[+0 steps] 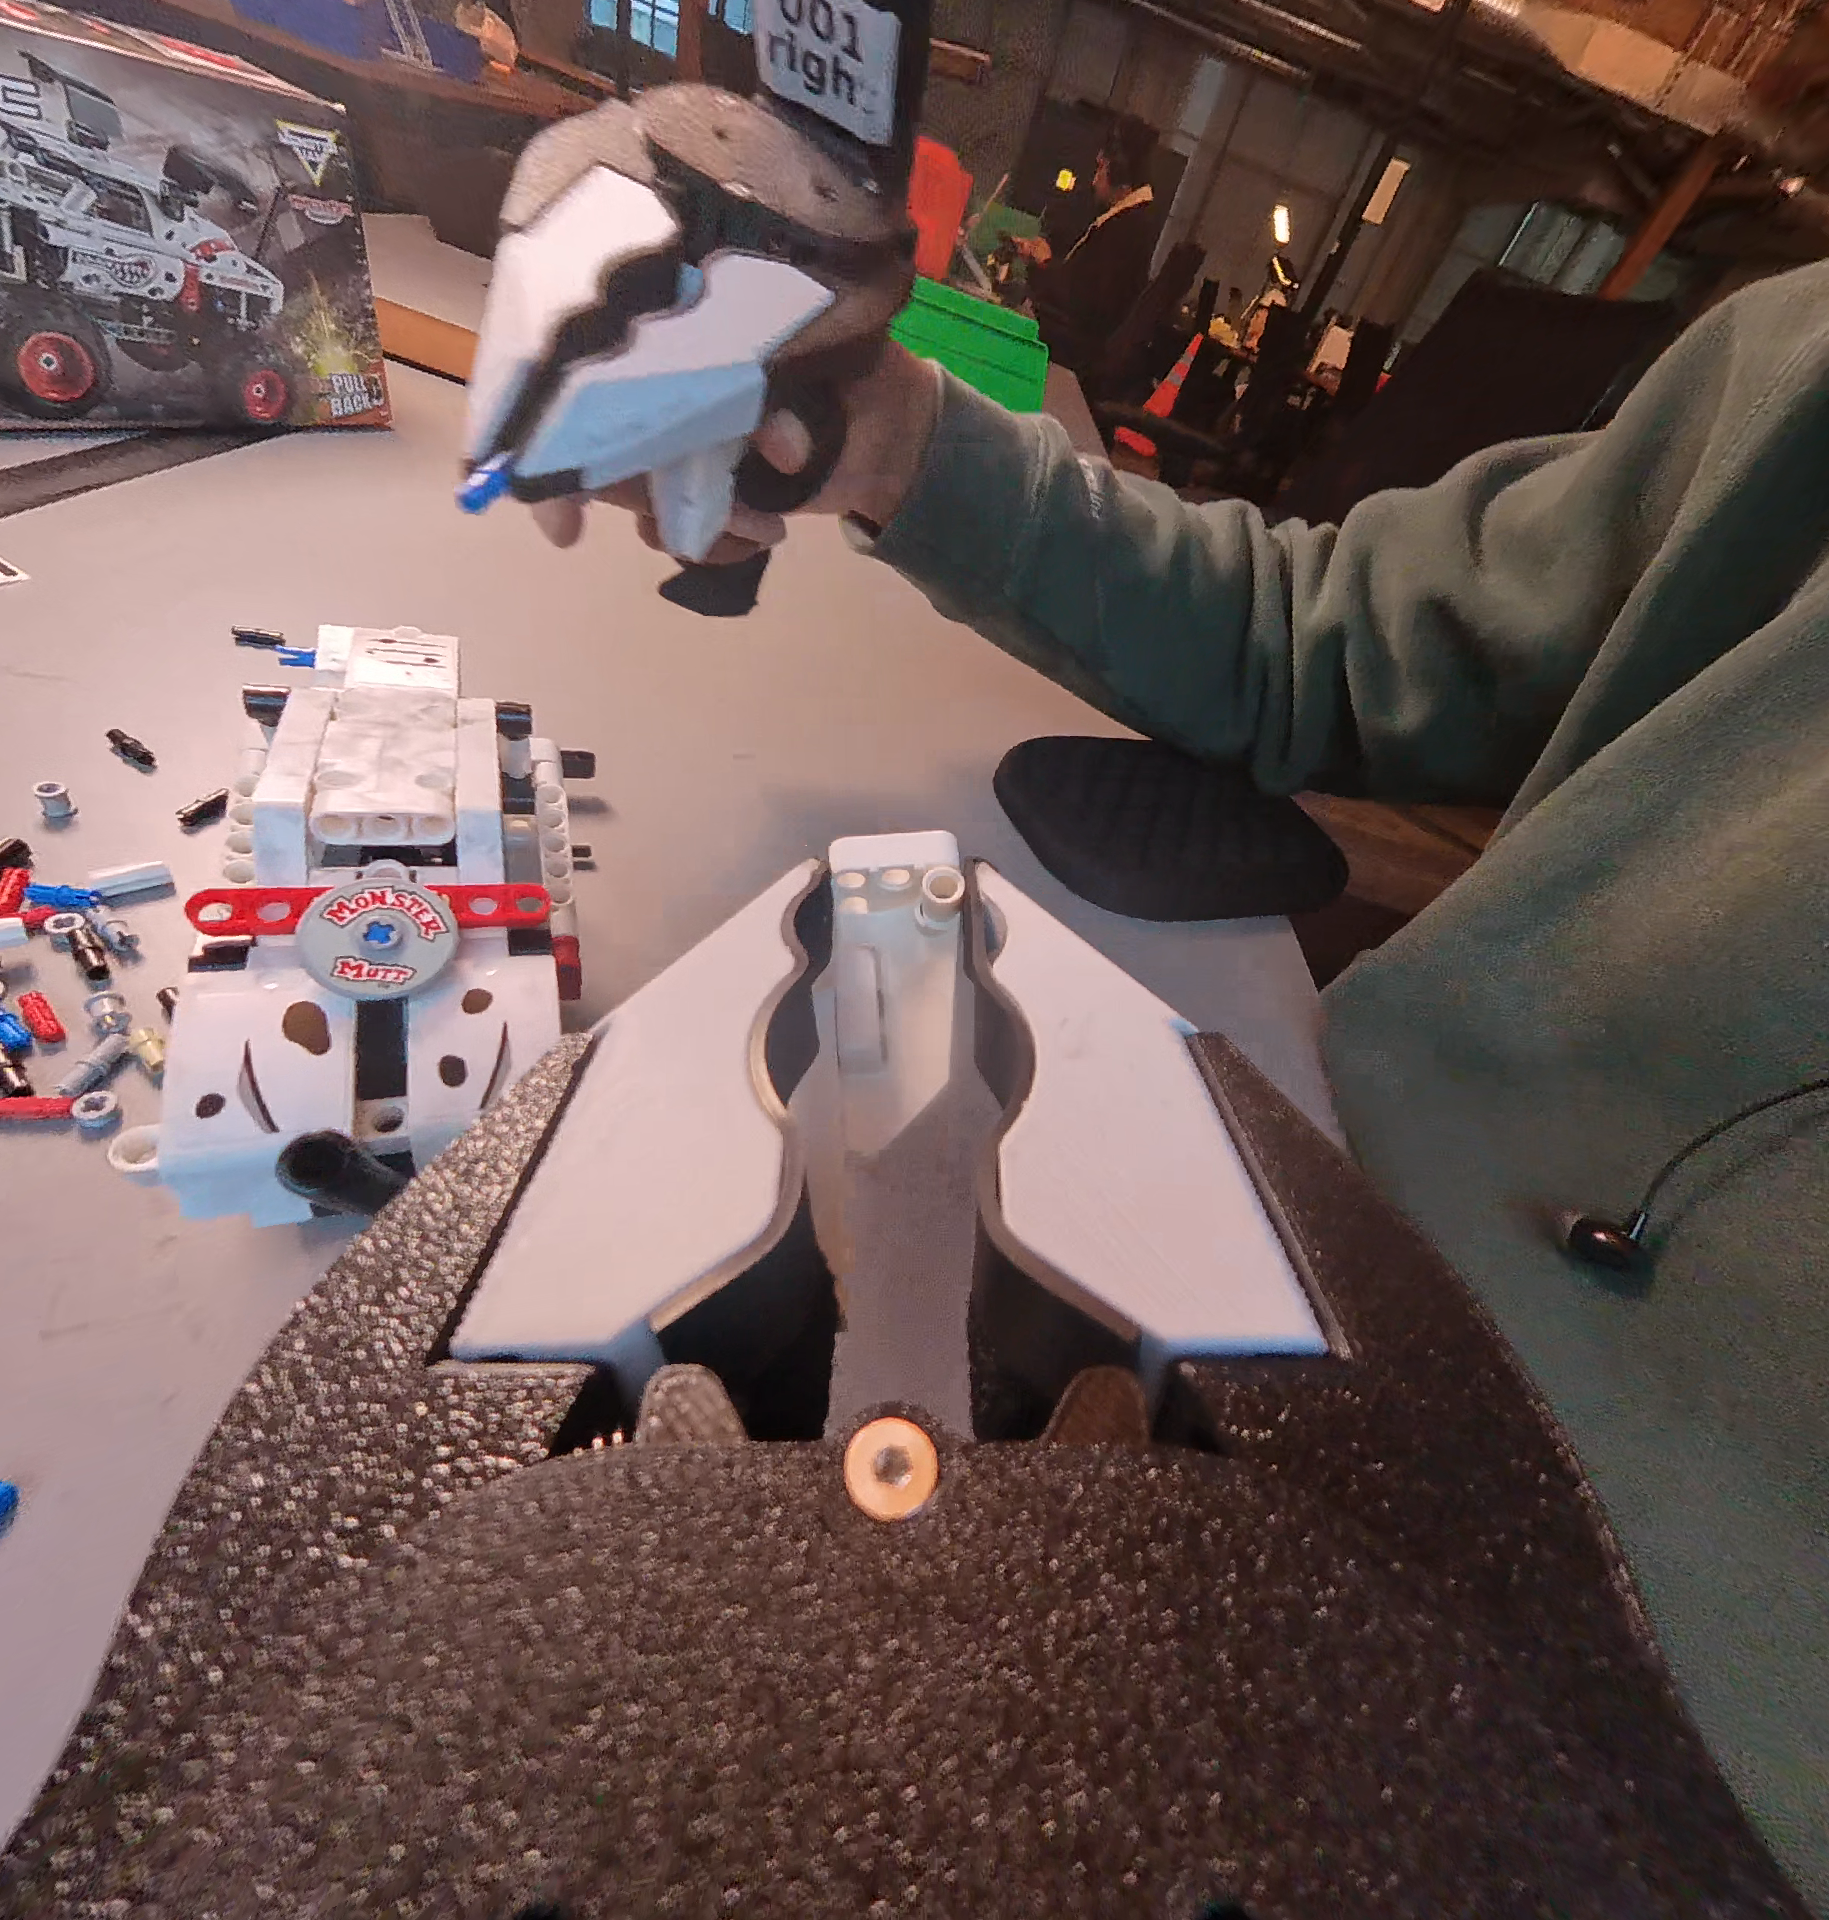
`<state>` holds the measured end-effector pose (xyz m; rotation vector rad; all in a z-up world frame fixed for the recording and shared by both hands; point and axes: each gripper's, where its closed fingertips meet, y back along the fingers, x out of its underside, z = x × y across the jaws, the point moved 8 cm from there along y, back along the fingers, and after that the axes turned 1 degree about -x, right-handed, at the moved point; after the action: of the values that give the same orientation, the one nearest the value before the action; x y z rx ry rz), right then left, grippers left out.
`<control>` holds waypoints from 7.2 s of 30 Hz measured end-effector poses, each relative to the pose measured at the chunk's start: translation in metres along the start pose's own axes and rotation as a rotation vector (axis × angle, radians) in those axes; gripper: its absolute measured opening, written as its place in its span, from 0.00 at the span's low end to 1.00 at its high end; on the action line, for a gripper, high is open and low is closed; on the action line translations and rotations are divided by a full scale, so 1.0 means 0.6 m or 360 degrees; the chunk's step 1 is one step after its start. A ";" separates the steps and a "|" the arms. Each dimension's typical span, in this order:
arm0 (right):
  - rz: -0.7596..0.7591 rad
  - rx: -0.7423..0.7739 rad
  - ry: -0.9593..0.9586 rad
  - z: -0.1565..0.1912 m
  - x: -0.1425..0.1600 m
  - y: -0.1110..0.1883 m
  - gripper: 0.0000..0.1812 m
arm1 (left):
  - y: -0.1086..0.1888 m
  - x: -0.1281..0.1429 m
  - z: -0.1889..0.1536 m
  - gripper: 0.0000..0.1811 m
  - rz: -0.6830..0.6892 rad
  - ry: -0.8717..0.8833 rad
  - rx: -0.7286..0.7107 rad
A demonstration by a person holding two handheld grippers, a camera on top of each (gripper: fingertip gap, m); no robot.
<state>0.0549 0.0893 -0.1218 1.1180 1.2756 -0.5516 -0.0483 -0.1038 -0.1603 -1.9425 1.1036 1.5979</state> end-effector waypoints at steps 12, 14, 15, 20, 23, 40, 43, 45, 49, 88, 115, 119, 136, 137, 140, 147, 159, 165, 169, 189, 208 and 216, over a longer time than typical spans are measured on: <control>0.0848 -0.0192 -0.0125 -0.182 0.090 -0.161 0.03 | -0.018 0.020 -0.003 0.13 0.0032 0.0049 0.0049; 0.0838 -0.0203 -0.0161 -0.186 0.093 -0.165 0.06 | -0.017 0.020 -0.003 0.13 0.0026 0.0056 0.0059; 0.0830 -0.0210 -0.0175 -0.186 0.094 -0.165 0.08 | -0.017 0.020 -0.002 0.13 0.0023 0.0060 0.0062; 0.0716 -0.0126 -0.0197 -0.188 0.084 -0.150 0.12 | -0.015 0.019 0.002 0.13 0.0014 0.0075 0.0063; 0.0344 -0.0019 -0.0182 -0.168 0.026 -0.112 0.12 | -0.013 0.018 0.004 0.14 -0.0007 0.0087 0.0041; -0.0036 -0.0341 0.0515 0.233 -0.033 -0.029 0.08 | -0.039 0.005 -0.047 0.13 -0.0227 0.0727 0.0780; -0.0148 -0.0405 0.0326 0.221 -0.025 -0.021 0.08 | -0.035 0.001 -0.042 0.17 -0.0283 0.0741 0.0751; -0.0286 -0.0451 0.0147 0.209 -0.021 -0.009 0.08 | -0.022 -0.007 -0.034 0.24 -0.0339 0.0700 0.0685; -0.0467 -0.0467 -0.0050 0.194 -0.013 0.010 0.08 | -0.004 -0.015 -0.038 0.24 -0.0329 0.0443 0.0589; -0.0667 -0.0459 -0.1181 0.154 0.021 -0.058 0.08 | -0.034 0.019 -0.025 0.04 0.0092 0.0285 0.0129; -0.0260 -0.0420 -0.0684 0.191 0.012 -0.063 0.03 | -0.007 -0.014 -0.021 0.04 -0.0231 0.0299 0.0236; -0.0331 -0.0452 -0.0634 0.192 0.008 -0.058 0.03 | 0.002 -0.023 -0.026 0.04 -0.0170 0.0245 0.0240; -0.0128 -0.0385 -0.0578 0.161 0.048 -0.001 0.04 | 0.018 -0.004 0.009 0.04 -0.0242 0.0533 0.0250; -0.0110 -0.0392 -0.0582 0.163 0.051 -0.003 0.04 | 0.013 0.001 0.008 0.04 -0.0233 0.0554 0.0245; 0.0048 -0.0397 -0.0537 0.172 0.067 -0.014 0.04 | 0.002 0.007 0.005 0.04 -0.0219 0.0607 0.0263; 0.0579 -0.0217 -0.0175 0.195 0.116 -0.048 0.04 | -0.011 0.017 0.007 0.04 -0.0213 0.0725 0.0309; -0.0184 0.0110 0.0227 0.210 0.010 -0.034 0.06 | -0.023 0.019 0.002 0.04 -0.0294 0.0895 0.0459; -0.0148 0.0191 0.0380 0.222 0.006 -0.043 0.02 | -0.025 0.025 0.005 0.04 -0.0323 0.1014 0.0530; -0.0157 0.0186 0.0409 0.225 0.005 -0.040 0.03 | -0.027 0.025 0.003 0.04 -0.0327 0.1044 0.0576; -0.0146 0.0188 0.0251 0.182 -0.006 0.035 0.00 | 0.055 -0.035 0.011 0.04 -0.0545 0.0668 0.0274; -0.0182 0.0236 0.0533 0.226 -0.043 -0.040 0.02 | 0.007 -0.019 -0.019 0.04 -0.0450 0.0830 0.0495; -0.0241 0.0367 0.0334 0.148 -0.046 0.052 0.01 | 0.102 -0.081 -0.013 0.04 -0.0595 0.0334 -0.0030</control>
<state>0.1153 0.0169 -0.0936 1.3037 1.5154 -0.7233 -0.0922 -0.1314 -0.1014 -2.2105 0.7387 1.2316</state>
